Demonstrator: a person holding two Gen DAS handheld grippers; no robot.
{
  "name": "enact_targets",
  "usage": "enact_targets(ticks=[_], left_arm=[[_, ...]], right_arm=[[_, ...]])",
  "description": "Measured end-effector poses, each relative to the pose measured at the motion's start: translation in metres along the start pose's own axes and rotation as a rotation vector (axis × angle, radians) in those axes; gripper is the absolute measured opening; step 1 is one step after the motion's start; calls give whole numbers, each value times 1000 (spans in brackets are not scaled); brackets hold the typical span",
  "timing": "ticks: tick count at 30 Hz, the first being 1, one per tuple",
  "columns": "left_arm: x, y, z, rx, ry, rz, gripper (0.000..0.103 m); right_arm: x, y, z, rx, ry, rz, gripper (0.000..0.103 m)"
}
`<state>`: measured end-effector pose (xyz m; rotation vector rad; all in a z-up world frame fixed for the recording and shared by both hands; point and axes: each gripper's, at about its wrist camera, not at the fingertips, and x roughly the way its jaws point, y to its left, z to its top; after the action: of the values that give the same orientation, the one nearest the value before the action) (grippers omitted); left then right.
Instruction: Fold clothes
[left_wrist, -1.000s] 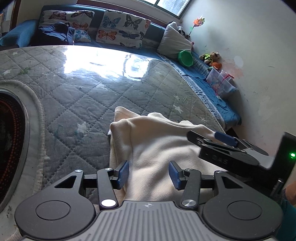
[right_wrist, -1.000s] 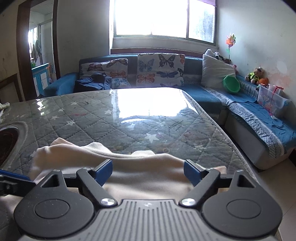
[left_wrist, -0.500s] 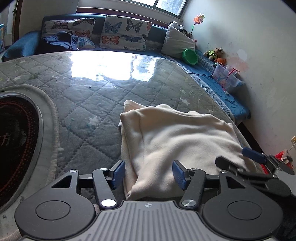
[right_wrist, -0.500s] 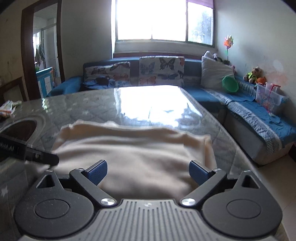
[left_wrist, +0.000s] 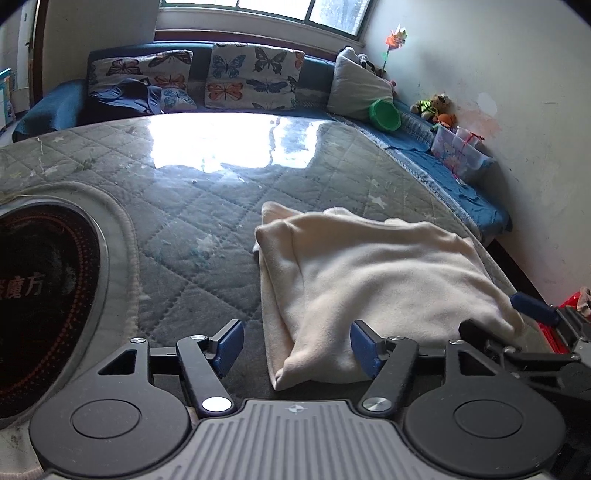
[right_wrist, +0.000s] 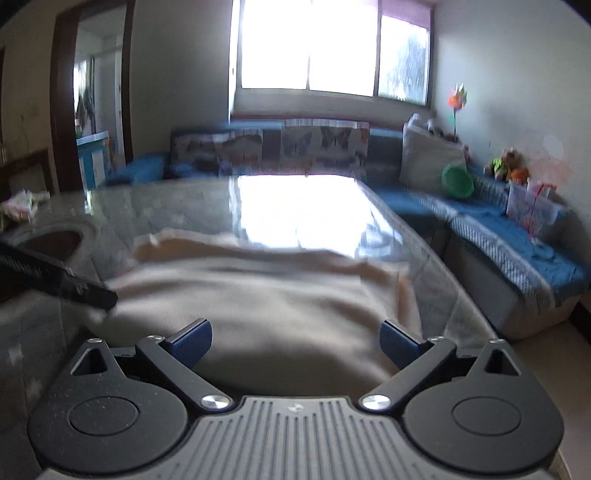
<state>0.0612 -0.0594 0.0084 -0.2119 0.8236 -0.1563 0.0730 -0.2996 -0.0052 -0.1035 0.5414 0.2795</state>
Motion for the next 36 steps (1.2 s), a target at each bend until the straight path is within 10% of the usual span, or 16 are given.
enact_targets(ticks=[9, 36], left_arm=[[5, -3, 3, -2, 0, 20, 67], [5, -5, -11, 59, 2, 54, 77]], right_arm=[[26, 14, 0, 23, 56, 66, 75], [8, 22, -16, -6, 45, 18, 88]])
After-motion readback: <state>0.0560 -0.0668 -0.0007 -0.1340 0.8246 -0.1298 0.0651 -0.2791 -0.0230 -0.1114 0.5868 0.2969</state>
